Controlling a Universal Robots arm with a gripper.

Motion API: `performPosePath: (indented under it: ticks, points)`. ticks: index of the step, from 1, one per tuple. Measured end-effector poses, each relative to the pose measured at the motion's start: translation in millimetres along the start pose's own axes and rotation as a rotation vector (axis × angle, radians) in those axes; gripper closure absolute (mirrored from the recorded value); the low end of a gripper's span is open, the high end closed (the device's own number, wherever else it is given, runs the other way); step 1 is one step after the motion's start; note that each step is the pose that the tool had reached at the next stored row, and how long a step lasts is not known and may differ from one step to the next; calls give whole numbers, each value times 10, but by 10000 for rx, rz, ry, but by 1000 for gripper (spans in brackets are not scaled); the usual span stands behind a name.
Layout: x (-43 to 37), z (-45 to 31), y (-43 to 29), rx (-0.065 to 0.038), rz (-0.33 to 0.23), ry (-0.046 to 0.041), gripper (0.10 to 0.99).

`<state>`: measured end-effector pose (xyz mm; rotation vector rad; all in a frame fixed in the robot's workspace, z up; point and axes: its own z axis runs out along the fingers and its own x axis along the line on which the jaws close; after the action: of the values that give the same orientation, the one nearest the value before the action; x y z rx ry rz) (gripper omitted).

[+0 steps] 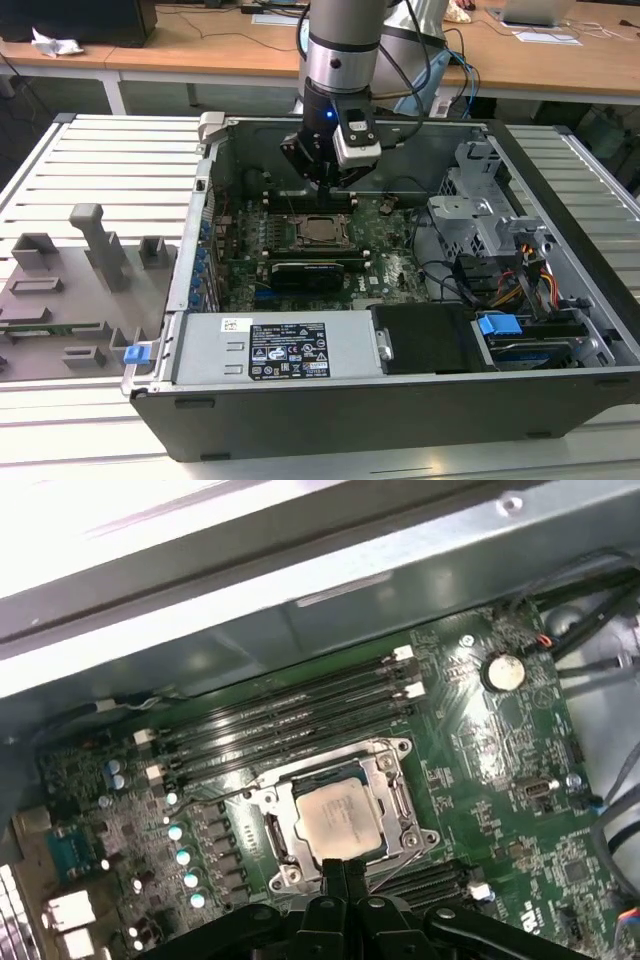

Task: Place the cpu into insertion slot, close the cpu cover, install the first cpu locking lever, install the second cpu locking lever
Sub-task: 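Install the first cpu locking lever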

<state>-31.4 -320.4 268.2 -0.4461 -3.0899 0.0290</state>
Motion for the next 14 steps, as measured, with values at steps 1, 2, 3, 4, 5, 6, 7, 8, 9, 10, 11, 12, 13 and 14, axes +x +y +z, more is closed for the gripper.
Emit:
performPosePath:
  ticks: [1,2,3,4,5,6,7,8,9,10,11,12,13,14]
  points:
    - [0,0,0,2,-159,-4,980]
    - [0,1,0,8,-466,-10,980]
    - [0,1,0,12,-760,-17,980]
    - [0,1,0,16,-946,-22,980]
    - [0,1,0,19,-1091,-26,980]
    - [0,1,0,23,-1279,-32,980]
    - [0,1,0,25,-1412,-35,980]
    - [0,1,0,30,-1656,-40,980]
    - [0,1,0,34,-1866,-45,980]
    - [0,1,0,37,-2031,-49,980]
    - [0,1,0,39,-2158,-51,980]
    - [0,1,0,42,-2322,-55,980]
    - [0,1,0,44,-2468,-58,980]
    - [0,1,0,47,-2612,-61,980]
